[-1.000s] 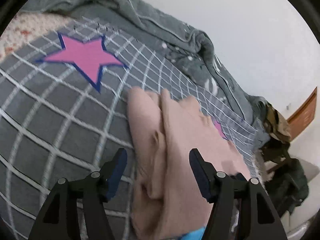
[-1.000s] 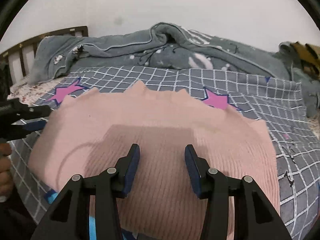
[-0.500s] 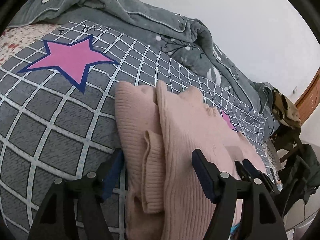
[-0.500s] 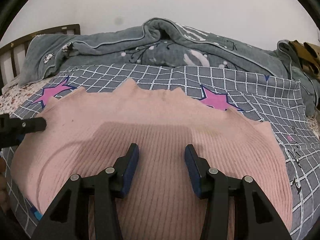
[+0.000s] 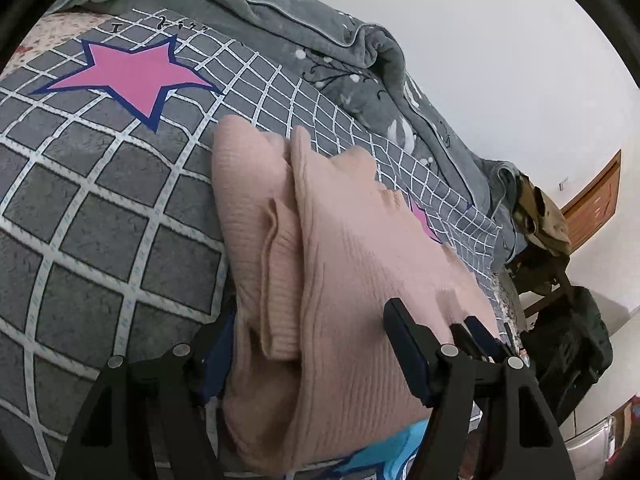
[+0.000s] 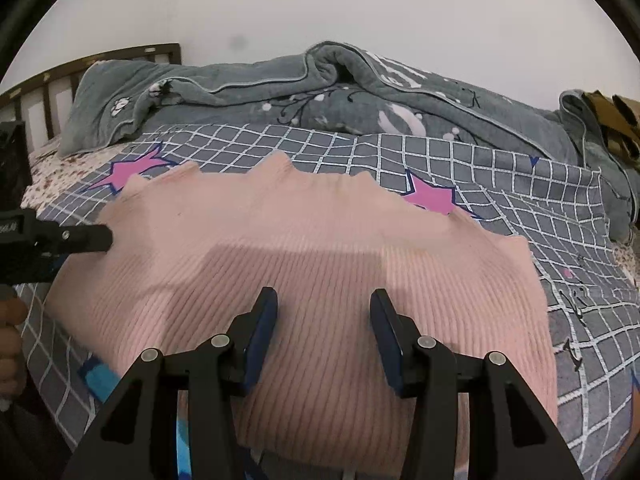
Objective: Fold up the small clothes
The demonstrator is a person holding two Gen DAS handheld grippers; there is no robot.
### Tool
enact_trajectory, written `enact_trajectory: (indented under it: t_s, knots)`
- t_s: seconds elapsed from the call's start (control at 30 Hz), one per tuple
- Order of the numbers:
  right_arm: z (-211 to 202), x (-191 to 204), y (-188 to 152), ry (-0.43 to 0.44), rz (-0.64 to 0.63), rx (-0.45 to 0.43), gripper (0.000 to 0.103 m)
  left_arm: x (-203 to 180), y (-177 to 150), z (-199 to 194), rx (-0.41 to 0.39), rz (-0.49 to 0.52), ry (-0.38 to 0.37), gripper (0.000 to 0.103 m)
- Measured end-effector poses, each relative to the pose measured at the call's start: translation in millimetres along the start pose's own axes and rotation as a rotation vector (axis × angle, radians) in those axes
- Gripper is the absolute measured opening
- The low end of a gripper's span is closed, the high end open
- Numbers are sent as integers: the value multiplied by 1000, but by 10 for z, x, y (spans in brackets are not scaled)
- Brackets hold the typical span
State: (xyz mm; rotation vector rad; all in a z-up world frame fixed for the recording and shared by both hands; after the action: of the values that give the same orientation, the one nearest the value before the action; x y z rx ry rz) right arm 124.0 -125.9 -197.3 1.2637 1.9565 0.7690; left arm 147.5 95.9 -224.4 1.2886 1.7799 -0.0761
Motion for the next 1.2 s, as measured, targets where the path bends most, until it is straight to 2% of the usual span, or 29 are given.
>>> enact_trajectory:
  t_s: [0.17, 0.23, 0.27, 0.33, 0.4, 0.5, 0.57, 0.67, 0.9, 1.07, 1.2]
  knots:
    - [-137, 55, -95, 43, -70, -11, 48, -33, 15, 50, 5, 1, 39, 68]
    - [-201, 89, -163, 92, -90, -17, 48, -45, 23, 64, -1, -9, 67, 64]
    - [-231, 116, -205, 122, -107, -19, 49, -48, 30, 66, -8, -12, 85, 61]
    - [-291, 175, -277, 181, -153, -23, 49, -55, 51, 68, -21, -33, 127, 41]
    - [-371, 168, -315, 221, -176, -38, 49, -59, 76, 39, -33, -73, 125, 29]
    - [-569, -40, -302, 261, -144, -96, 49, -148, 123, -56, -72, -99, 133, 26]
    - [-706, -308, -251, 250, -92, -147, 49, -299, 164, -97, -80, -78, 171, 26]
    - [-849, -752, -205, 192, -9, -187, 49, -545, 230, -138, -80, -75, 188, 25]
    - [-1041, -1835, -302, 33, 219, -200, 49, -1474, 232, -154, -87, 16, 236, 24]
    - [-1095, -2369, -509, 11, 387, -189, 49, -2267, -64, 189, -32, 109, 222, 23]
    - [-1103, -2602, -650, -1, 451, -190, 49, -2690, -615, 824, 74, 204, 219, 24]
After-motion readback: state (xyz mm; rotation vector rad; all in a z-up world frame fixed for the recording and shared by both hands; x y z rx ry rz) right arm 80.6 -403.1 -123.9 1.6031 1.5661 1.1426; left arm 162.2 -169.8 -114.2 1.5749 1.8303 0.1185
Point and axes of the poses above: each gripper's, at about its wrist camera, not at the fingertips, and z roughly the way its jaws point, x to its left, y to its top, the point moved 5 cm from there along z, roughly the way its jaws point, and after that the axes turned 9 degrees about -z, right-handed, at the moved point
